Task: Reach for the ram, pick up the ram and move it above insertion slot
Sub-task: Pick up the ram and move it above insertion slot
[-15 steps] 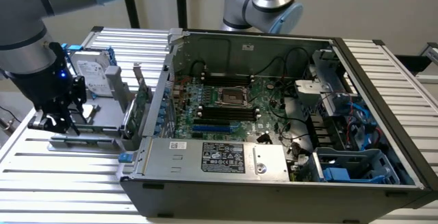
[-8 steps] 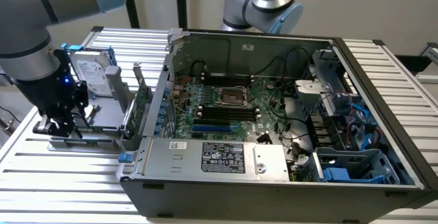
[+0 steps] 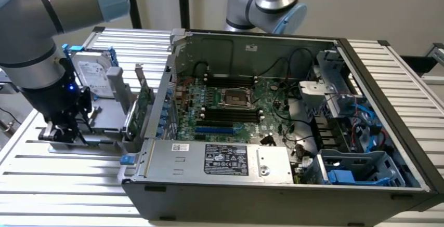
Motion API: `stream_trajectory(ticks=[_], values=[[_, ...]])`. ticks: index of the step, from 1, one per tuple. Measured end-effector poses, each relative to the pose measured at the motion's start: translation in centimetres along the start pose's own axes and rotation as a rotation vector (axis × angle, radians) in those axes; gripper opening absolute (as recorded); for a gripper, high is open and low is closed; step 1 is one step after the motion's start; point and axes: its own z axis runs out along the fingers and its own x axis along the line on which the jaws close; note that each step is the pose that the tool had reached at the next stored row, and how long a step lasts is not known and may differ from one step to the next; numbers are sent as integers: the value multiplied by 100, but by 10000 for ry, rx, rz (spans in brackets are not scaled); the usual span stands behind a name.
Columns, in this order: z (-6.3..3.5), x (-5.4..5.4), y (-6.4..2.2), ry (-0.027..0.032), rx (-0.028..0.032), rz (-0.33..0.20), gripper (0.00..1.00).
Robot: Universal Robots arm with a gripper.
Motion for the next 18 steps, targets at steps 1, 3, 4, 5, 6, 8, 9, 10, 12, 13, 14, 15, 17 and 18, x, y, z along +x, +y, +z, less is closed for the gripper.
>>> stream_trajectory(ticks=[1, 3, 4, 5, 6, 8, 9, 10, 12, 13, 14, 15, 17, 18], values=[[14, 0, 0, 0, 1, -23, 36], [39, 0, 0, 1, 0, -69, 36], [51, 0, -1, 0, 2, -93, 36], [60, 0, 0, 1, 3, -113, 36], [70, 0, -1, 1, 4, -132, 36], [88, 0, -1, -2, 5, -161, 36], [96, 0, -1, -5, 5, -173, 36], [103, 0, 0, -11, 5, -183, 36], [117, 0, -1, -37, 9, -205, 36], [124, 1, -1, -55, 9, -216, 36], [133, 0, -1, -75, 11, -227, 36], [141, 0, -2, -92, 10, -237, 36], [155, 0, -2, -101, 11, -252, 36], [160, 1, -2, -102, 10, -257, 36]])
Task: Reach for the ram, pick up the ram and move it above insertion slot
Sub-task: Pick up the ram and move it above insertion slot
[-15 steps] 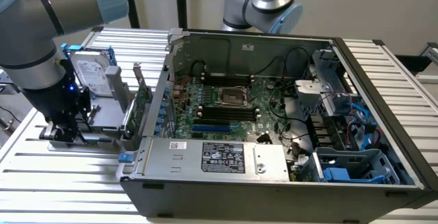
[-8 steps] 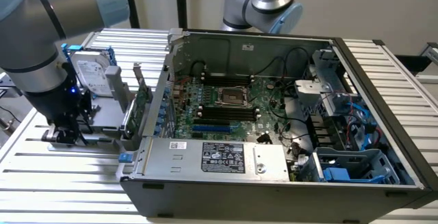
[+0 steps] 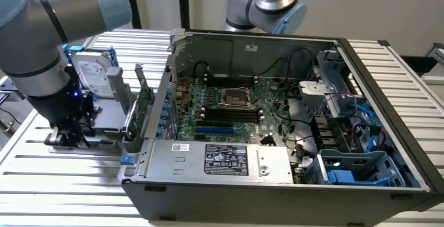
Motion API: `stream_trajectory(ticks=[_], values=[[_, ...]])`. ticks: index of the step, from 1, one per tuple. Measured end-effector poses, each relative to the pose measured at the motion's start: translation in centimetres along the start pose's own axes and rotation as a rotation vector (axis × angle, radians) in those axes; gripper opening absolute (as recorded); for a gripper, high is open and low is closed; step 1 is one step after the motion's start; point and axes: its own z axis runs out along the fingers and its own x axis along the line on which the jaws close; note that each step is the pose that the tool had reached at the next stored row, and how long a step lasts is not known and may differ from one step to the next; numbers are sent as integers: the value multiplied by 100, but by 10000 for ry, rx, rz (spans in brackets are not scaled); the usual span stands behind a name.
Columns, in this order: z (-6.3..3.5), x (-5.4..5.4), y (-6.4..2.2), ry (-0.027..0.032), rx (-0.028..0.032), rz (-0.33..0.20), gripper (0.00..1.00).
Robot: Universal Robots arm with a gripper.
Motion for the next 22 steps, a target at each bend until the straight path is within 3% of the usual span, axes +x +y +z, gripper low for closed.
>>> stream_trajectory(ticks=[10, 18, 22], values=[[43, 1, 3, -51, -5, -201, 36], [62, 2, 10, -51, -9, -339, 36], [65, 2, 10, -49, -11, -354, 22]])
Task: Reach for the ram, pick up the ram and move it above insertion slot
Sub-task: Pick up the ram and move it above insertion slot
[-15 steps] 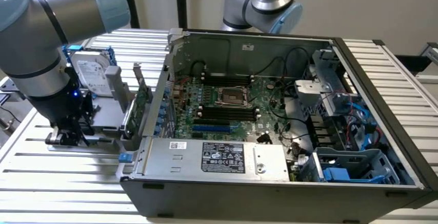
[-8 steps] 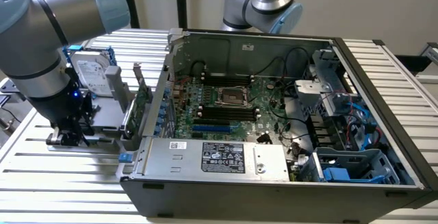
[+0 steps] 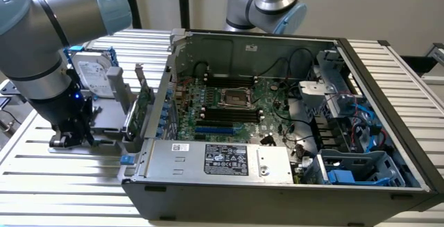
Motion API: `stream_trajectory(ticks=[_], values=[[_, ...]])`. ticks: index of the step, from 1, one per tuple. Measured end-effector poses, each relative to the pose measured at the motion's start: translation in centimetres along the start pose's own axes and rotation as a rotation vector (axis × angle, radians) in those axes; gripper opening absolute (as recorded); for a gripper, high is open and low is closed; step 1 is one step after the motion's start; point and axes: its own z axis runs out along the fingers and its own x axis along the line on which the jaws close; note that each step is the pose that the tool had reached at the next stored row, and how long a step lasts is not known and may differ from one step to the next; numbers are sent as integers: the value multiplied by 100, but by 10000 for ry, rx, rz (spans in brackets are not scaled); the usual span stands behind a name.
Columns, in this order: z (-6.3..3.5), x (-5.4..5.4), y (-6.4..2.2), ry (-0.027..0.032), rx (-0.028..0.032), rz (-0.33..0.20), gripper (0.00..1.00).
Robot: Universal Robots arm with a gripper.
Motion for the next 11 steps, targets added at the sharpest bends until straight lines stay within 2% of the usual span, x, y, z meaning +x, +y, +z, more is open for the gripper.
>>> stream_trajectory(ticks=[1, 3, 11], values=[[0, 0, 0, -1, -1, 0, 16], [1, 0, 0, -2, 1, 0, 13], [2, -1, 0, -3, -6, 0, 13]])
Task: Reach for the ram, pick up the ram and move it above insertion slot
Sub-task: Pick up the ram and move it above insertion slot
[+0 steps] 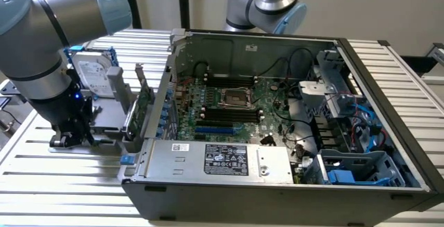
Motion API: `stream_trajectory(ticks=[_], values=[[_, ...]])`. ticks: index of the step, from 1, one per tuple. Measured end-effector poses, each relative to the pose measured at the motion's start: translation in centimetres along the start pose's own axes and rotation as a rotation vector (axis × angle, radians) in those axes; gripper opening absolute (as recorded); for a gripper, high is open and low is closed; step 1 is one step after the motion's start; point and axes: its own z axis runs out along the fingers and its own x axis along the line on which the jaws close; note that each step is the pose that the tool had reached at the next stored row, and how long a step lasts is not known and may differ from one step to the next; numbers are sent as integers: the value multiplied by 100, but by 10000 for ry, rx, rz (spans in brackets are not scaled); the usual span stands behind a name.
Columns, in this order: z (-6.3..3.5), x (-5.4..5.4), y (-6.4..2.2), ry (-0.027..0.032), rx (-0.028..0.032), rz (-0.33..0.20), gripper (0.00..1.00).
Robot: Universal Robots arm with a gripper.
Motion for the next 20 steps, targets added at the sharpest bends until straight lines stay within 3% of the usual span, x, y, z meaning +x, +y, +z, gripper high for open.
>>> stream_trajectory(ticks=[6, 11, 16, 20], values=[[-25, 0, -1, 0, -32, 1, 13], [-102, -2, -1, 2, -69, 1, 13], [-231, -5, -2, 0, -105, 2, 13], [-408, -8, -8, 1, -116, 1, 13]])
